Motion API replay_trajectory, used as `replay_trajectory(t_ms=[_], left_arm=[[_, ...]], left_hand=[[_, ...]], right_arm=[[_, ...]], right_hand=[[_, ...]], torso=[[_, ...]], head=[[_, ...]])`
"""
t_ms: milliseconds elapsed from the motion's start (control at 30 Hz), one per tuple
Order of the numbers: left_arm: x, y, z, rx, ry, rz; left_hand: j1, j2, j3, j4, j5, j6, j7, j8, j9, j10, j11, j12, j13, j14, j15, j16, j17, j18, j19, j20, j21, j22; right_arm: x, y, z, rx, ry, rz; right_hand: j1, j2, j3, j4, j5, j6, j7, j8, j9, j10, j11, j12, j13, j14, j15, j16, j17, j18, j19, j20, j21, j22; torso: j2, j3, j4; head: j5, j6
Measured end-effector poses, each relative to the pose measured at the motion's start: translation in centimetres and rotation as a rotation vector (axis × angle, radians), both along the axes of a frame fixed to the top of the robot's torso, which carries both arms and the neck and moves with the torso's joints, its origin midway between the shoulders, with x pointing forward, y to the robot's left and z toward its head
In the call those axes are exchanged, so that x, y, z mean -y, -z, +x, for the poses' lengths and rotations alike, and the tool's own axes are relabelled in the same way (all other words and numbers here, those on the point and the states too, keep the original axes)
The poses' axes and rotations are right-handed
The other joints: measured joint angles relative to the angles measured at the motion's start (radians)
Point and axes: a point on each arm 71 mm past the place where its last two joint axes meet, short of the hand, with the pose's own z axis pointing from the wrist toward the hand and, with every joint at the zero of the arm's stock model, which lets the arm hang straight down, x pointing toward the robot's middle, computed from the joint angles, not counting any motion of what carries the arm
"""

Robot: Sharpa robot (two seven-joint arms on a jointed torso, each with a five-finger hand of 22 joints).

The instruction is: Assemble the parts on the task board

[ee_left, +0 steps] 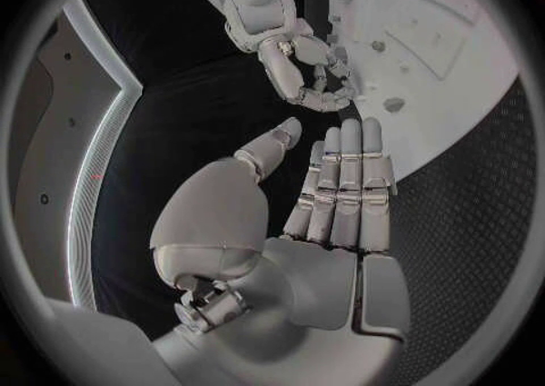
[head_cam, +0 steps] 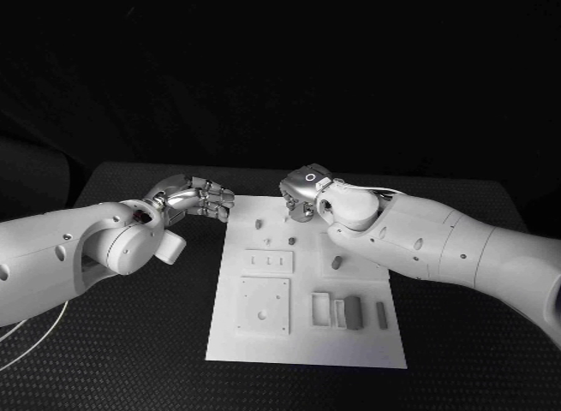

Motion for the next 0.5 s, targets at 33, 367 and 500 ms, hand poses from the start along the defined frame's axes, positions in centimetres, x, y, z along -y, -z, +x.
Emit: replay_trajectory(t_ms=[33,367,500], left_arm=[[0.01,0.0,0.0,0.0,0.0,0.0],[0.15,0.01,0.02,-0.001,0.002,0.0],[0.18,0.01,0.02,-0.001,0.003,0.0]], left_hand=[[0.0,0.0,0.0,0.0,0.0,0.0,0.0,0.0,0.0,0.0,0.0,0.0,0.0,0.0,0.0,0.0,0.0,0.0,0.0,0.0,0.0,0.0],[0.0,0.0,0.0,0.0,0.0,0.0,0.0,0.0,0.0,0.0,0.0,0.0,0.001,0.0,0.0,-0.004,0.001,0.0,0.0,0.0,0.0,-0.001],[0.0,0.0,0.0,0.0,0.0,0.0,0.0,0.0,0.001,0.0,0.0,0.0,0.001,0.0,0.0,-0.004,0.002,0.0,0.0,0.0,0.0,-0.001]], right_arm=[[-0.04,0.0,0.01,0.0,0.0,0.0],[-0.49,0.09,0.18,0.0,0.0,-0.001],[-0.4,0.19,0.23,-0.002,0.003,-0.003]], right_hand=[[0.0,0.0,0.0,0.0,0.0,0.0,0.0,0.0,0.0,0.0,0.0,0.0,0.0,0.0,0.0,0.0,0.0,0.0,0.0,0.0,0.0,0.0],[0.0,0.0,0.0,0.0,0.0,0.002,0.002,0.004,0.0,-0.001,-0.001,0.0,0.001,0.0,0.0,0.0,-0.001,0.0,0.003,-0.002,0.0,0.0],[0.0,0.0,0.0,0.0,0.0,0.002,0.002,0.004,0.0,-0.001,-0.001,0.0,0.001,0.0,0.0,0.0,-0.001,0.0,0.003,-0.002,0.0,0.0]], torso=[[0.0,0.0,-0.0001],[0.0,-0.0006,0.0004],[0.0,-0.0009,0.0011]], head=[[0.0,0.0],[0.0,0.005],[0.0,0.005]])
